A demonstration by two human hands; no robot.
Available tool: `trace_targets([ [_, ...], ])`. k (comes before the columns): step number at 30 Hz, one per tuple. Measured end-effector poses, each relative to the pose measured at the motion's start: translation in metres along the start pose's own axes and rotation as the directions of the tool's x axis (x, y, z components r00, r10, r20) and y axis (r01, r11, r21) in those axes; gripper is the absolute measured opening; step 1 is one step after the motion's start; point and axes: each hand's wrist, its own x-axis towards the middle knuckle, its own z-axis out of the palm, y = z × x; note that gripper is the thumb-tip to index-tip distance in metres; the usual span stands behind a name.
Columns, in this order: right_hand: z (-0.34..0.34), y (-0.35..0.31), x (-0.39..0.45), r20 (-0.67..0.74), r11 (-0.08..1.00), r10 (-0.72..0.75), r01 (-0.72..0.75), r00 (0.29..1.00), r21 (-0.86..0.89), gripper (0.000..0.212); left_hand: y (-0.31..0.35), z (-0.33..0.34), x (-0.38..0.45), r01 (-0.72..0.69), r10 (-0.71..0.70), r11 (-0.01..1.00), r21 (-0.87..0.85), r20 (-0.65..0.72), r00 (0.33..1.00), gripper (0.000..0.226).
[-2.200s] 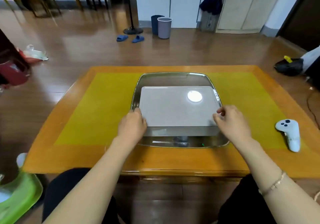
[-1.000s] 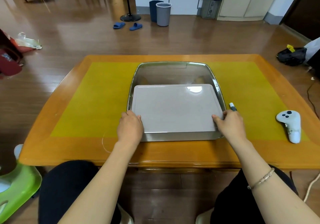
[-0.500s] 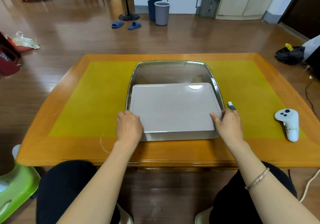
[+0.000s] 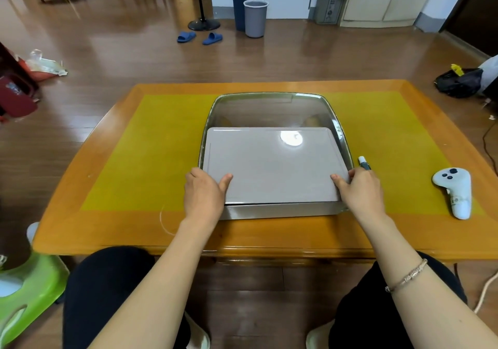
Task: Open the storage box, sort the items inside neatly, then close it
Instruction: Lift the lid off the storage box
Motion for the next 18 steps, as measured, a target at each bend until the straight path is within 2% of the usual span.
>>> trace_targets([
  [6, -0.005, 0.000, -0.002, 0.055, 0.990, 0.030, -0.038, 0.998, 0.133, 0.032, -0.005, -0.003, 0.008, -0.012, 0.012, 1.000, -0.005, 0.016, 1.000, 0.069],
  [11, -0.019, -0.004, 0.002, 0.111, 0.938, 0.095, -0.127, 0.989, 0.323, 0.038, -0.011, -0.007, 0.010, 0.032, -0.026, 0.995, -0.092, 0.075, 0.997, 0.071],
  [16, -0.035, -0.012, -0.001, 0.313, 0.691, 0.135, -0.315, 0.940, 0.650, 0.025, -0.016, -0.018, 0.011, 0.001, 0.015, 0.990, -0.141, 0.112, 0.994, 0.068],
  [18, -0.039, -0.019, -0.004, 0.393, 0.542, 0.105, -0.384, 0.913, 0.747, 0.018, -0.016, -0.025, 0.014, -0.015, 0.031, 0.987, -0.158, 0.101, 0.994, 0.066],
])
